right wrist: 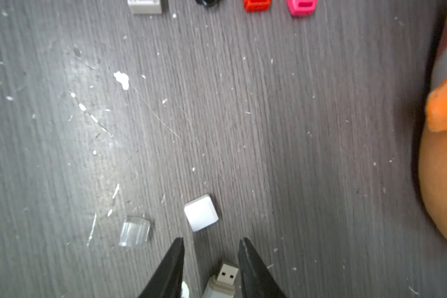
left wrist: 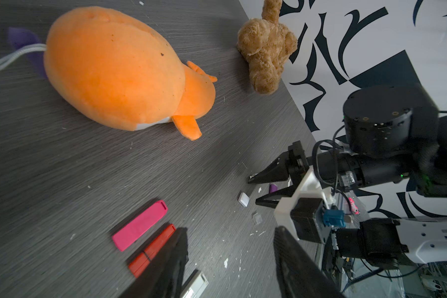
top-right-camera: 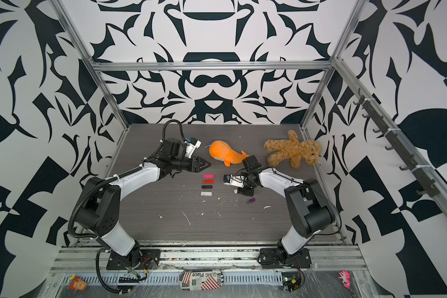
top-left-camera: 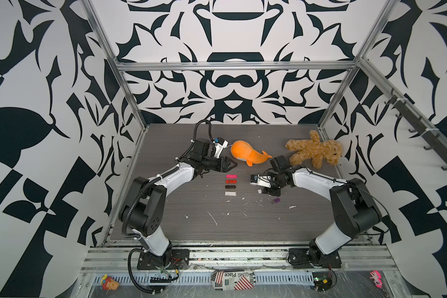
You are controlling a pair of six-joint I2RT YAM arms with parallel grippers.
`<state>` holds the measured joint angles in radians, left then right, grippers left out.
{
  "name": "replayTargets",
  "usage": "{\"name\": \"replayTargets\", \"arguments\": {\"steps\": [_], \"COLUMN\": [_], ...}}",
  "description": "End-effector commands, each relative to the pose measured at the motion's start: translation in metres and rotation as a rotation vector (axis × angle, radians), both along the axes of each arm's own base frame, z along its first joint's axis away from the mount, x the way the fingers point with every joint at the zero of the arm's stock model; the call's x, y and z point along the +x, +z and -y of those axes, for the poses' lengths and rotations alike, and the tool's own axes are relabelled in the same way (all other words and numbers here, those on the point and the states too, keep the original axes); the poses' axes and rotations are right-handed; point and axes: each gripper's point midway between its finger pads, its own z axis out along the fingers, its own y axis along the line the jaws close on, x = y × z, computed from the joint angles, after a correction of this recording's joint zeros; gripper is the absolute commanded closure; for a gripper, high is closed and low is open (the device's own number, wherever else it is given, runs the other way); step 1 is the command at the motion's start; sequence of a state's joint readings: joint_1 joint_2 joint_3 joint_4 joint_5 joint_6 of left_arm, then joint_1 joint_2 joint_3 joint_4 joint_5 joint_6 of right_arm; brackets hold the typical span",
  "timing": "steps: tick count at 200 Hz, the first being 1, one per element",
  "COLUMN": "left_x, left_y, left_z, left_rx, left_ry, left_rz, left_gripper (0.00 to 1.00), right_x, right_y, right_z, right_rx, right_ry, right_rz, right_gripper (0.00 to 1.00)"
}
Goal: Close the usb drive cover
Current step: Pick up the cover from the center of the board.
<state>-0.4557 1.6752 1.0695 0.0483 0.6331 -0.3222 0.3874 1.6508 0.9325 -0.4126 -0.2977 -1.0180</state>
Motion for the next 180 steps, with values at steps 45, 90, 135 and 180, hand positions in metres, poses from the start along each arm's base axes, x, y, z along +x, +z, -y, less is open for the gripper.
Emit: {"name": "replayTargets", "arguments": {"steps": [45, 90, 135, 180], "left_x": [-0.003, -0.002, 0.001, 0.004], "left_y": [-0.008, -0.013, -0.014, -0.016], "left_z": [0.0, 0.0, 0.004, 0.004], "left_rx": [0.001, 0.009, 0.004, 0.006], "left_ry": [-0.01, -0.011, -0.02, -0.006], "left_rz": [-0.029, -0.04, -0.048, -0.053], "left_gripper": [0.42, 0.42, 0.42, 0.42], "right_x": [-0.004, -0.008, -0.006, 0.002], "right_y": [0.009, 0.006, -0.006, -0.01], "right_z": [-0.016, -0.014, -0.007, -0.005], "right_rx": [0.039, 0.033, -0.018, -0.04], "right_ry": [0.138, 0.151, 0.148, 0.141], "right_rz": [-0.094, -0.116, -0.12, -0.099], "right_gripper": [0.61, 0.61, 0.62, 0.63]}}
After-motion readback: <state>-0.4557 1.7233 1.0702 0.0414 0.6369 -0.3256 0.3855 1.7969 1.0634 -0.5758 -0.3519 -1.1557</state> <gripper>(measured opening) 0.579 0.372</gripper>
